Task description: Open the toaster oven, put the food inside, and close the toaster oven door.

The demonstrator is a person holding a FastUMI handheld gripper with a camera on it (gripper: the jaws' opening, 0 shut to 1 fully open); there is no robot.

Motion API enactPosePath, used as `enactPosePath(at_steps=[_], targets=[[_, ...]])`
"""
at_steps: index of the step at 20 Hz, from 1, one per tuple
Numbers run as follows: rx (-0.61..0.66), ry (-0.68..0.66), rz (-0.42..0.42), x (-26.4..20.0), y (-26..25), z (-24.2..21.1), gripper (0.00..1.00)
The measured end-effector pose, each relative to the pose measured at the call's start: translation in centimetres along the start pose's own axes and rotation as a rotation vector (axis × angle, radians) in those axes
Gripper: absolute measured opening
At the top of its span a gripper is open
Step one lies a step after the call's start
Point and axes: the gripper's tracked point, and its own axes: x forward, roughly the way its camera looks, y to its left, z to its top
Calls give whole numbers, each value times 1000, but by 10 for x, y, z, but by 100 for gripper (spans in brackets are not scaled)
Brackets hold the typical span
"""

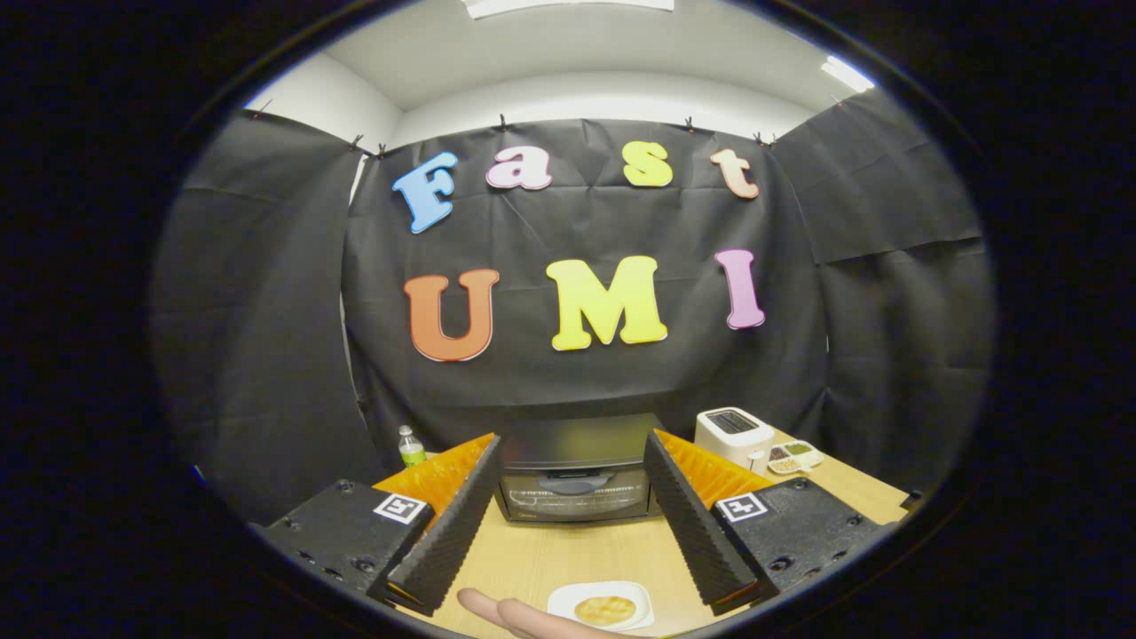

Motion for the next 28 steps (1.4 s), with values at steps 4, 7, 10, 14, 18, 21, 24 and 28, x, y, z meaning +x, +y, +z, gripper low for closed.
enactPosePath(at_steps=[4, 7, 10, 14, 18, 21, 24, 28], targets=[[-4, -15, -33, 9, -15, -3, 100], [-30, -48, -67, 21, -23, -6, 100], [-61, -47, -71, 39, -21, -18, 100], [-40, -10, -48, 72, -9, -31, 100], [-72, -3, -59, 104, -5, -44, 100], [-75, 22, -52, 128, -3, -62, 100], [-40, 58, -66, 156, -17, -83, 100], [-10, 137, -53, 192, -22, -121, 100]])
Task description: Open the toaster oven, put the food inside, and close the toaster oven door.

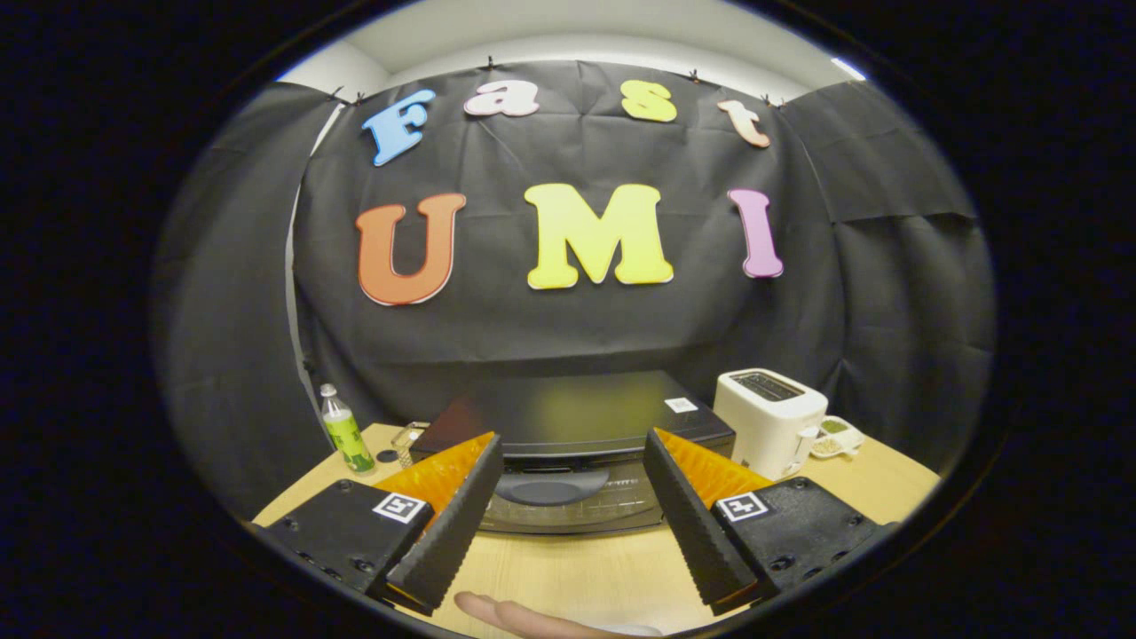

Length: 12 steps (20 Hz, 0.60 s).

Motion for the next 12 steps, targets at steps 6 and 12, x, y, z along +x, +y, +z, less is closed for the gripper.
enactPosePath(at_steps=[6, 12], targets=[[-7, 9, 26, 33, 17, -18, 100], [-66, 21, 5, 56, 16, -29, 100]])
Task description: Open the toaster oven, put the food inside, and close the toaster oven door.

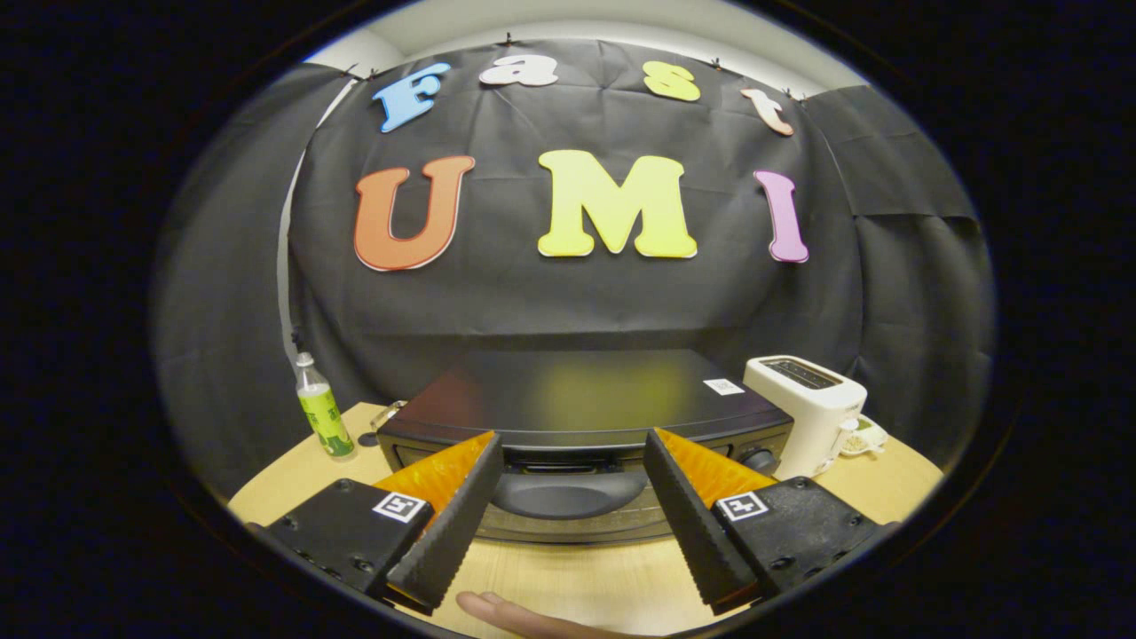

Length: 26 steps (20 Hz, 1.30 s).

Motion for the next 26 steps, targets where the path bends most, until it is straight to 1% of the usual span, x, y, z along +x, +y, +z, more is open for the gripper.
enactPosePath(at_steps=[2, 4, 5, 7, 9, 10, 13, 16, 22, 26], targets=[[-18, -5, -16, 5, -1, 0, 100], [-22, 19, 7, 9, 7, -6, 100], [-25, 26, -2, 11, 4, -9, 100], [-7, 23, -23, 16, -5, -8, 100], [39, 61, 2, 18, -2, -13, 100], [53, 55, 2, 22, -2, -11, 100], [58, 79, -3, 20, 0, -14, 100], [33, 74, -8, 20, 0, -15, 100], [16, 84, -3, 1, -1, -23, 100], [38, 147, 19, -18, -4, -37, 100]])
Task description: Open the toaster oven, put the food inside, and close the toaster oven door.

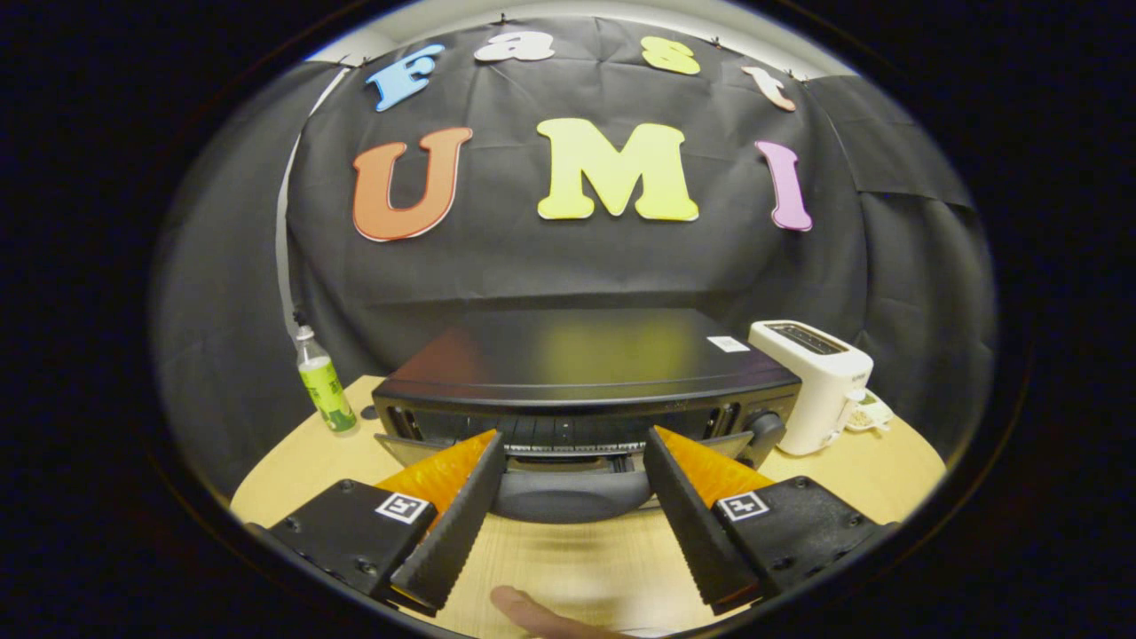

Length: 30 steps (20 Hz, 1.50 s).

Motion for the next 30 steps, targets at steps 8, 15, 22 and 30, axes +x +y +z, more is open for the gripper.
enactPosePath(at_steps=[8, 15, 22, 30], targets=[[-39, 91, -11, -35, -3, -49, 100], [-18, 313, -11, -53, -10, -123, 100], [27, 344, 14, -107, -20, -130, 100], [21, 334, 66, -186, -25, -135, 100]])
